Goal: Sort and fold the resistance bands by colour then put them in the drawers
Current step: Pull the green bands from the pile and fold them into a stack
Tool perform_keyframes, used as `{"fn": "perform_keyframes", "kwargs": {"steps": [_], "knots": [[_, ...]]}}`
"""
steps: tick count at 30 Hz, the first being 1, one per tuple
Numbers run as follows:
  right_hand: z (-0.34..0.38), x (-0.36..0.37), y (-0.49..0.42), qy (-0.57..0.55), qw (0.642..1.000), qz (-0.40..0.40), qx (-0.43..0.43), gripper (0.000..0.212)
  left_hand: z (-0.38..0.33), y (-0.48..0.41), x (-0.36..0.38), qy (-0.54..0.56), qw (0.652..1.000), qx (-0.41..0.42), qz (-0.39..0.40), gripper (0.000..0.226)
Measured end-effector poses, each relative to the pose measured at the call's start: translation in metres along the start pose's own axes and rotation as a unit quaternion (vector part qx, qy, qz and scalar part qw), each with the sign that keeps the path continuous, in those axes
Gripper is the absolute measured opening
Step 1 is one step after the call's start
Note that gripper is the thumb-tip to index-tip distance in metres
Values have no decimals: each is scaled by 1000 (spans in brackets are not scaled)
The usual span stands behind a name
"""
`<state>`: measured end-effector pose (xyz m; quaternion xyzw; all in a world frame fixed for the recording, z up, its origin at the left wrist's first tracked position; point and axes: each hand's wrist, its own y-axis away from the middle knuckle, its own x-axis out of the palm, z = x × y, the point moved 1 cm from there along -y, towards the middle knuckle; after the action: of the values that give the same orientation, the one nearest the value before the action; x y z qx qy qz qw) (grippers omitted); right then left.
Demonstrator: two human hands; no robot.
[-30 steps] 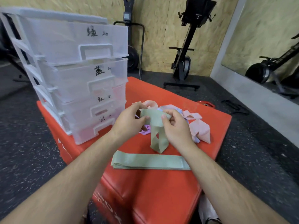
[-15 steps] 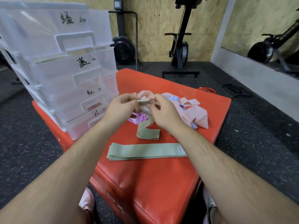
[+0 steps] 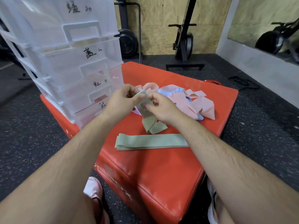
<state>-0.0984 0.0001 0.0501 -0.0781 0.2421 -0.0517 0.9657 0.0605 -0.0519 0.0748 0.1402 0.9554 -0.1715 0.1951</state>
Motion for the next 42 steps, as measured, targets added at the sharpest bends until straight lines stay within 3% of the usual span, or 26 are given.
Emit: {"fn": "perform_keyframes", "kwargs": {"steps": [5, 13, 18, 23, 25, 28, 30, 35, 42], "knots": [[3, 4, -4, 24, 999, 3, -25, 18, 0, 4, -7, -60, 998, 29, -19, 8], [-12, -10, 1, 162, 986, 43, 15, 17, 0, 5, -32, 73, 992, -24, -102, 12], [-20, -38, 6, 192, 980, 32, 48, 15, 3, 7, -51, 162, 977, -40, -133, 2], [-21, -76, 18, 253, 962, 47, 90, 20, 19, 10, -64, 178, 970, -84, -141, 8], [-29, -91, 28, 227, 963, 69, 130, 23, 26, 12, -67, 154, 975, -93, -126, 7], [-42, -103, 45, 105, 968, 109, 200, 23, 42, 20, -65, 97, 985, -124, -70, 10], [-46, -108, 55, 80, 969, 100, 211, 21, 53, 26, -60, 40, 987, -148, -41, 14], [-58, -116, 76, 103, 972, 54, 204, 14, 56, 42, -48, -39, 984, -172, 29, 17], [-74, -111, 84, 193, 963, -4, 189, 19, 60, 53, -31, -101, 974, -196, 53, 20]]}}
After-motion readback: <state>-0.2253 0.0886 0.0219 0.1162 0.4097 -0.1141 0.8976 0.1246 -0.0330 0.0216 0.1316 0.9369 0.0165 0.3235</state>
